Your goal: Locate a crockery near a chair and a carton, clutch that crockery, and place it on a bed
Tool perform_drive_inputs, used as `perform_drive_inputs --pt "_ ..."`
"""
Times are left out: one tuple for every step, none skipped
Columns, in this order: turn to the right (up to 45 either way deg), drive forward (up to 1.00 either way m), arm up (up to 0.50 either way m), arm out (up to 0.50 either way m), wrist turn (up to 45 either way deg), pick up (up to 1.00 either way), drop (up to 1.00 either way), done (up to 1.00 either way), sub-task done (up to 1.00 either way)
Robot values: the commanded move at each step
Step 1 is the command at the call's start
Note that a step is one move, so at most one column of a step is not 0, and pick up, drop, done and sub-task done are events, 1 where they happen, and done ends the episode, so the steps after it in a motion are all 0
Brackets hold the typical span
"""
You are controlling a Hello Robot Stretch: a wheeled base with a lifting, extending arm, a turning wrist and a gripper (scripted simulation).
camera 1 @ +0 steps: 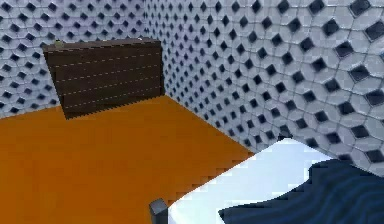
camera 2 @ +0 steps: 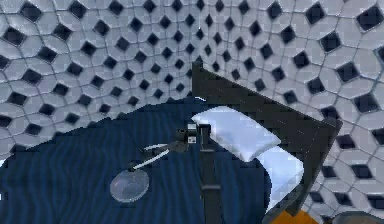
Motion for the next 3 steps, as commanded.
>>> perform_drive_inputs --pt "0.0 0.00 0.10 0.00 0.0 0.00 0.00 0.00 0.00" --pt "0.0 0.00 0.00 -0.08 0.0 0.00 0.00 0.00 0.00" --pt "0.0 0.00 0.00 0.00 0.0 0.00 0.00 1.00 0.00"
